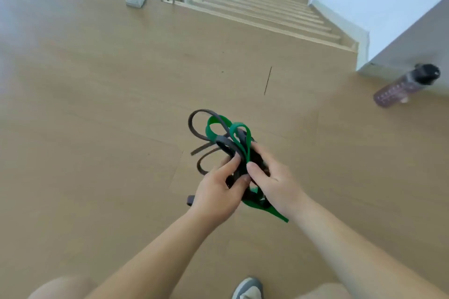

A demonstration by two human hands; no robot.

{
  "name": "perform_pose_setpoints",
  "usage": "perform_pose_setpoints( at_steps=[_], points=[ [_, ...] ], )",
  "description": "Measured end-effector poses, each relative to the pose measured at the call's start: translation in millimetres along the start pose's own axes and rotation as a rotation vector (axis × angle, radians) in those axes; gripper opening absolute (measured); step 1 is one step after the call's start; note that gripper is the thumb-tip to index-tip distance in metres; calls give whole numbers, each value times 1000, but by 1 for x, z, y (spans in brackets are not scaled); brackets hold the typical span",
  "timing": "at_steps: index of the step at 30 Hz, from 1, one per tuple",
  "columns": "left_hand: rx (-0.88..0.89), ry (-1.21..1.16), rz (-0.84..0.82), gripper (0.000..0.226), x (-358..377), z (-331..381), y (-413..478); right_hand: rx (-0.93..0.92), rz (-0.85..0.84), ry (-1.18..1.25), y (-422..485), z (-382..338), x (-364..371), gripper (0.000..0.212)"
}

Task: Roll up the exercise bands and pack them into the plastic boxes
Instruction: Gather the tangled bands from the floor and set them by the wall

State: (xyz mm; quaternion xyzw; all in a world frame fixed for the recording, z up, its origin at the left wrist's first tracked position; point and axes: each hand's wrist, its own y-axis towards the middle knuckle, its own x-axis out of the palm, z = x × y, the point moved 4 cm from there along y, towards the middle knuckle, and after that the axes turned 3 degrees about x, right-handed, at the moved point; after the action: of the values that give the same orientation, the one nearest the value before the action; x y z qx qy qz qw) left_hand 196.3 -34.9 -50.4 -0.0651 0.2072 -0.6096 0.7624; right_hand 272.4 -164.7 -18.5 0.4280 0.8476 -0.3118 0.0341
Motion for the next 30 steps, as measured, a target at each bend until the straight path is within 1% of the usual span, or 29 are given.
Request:
perform_pose_setpoints(
  at_steps=[3, 6, 10, 13, 17, 21, 26, 30],
  points=[
    [91, 40, -105, 50, 20, 128, -29, 43, 136, 114, -75, -59, -87, 39],
    [165, 84, -172, 55, 56, 254, -55, 60, 259, 227, -145, -109, -177, 34],
    [236, 141, -254, 55, 116, 396, -83, 54, 410, 270, -224, -165, -290, 32],
    [279, 137, -307, 54, 166, 482, -97, 69, 479, 290, -272, -191, -365, 34],
    [345, 132, -406, 53, 237, 566, -95, 80, 600, 305, -316, -204, -461, 35],
    [413, 162, -533, 54, 321, 629, -69, 126, 687, 297, -339, -192, -561, 31],
    [490, 188, -682, 54, 445, 695, -31, 184, 843, 288, -357, -161, -686, 26],
    [501, 235, -798, 54, 548, 735, -9, 230, 927, 302, -373, -118, -773, 25]
  ],
)
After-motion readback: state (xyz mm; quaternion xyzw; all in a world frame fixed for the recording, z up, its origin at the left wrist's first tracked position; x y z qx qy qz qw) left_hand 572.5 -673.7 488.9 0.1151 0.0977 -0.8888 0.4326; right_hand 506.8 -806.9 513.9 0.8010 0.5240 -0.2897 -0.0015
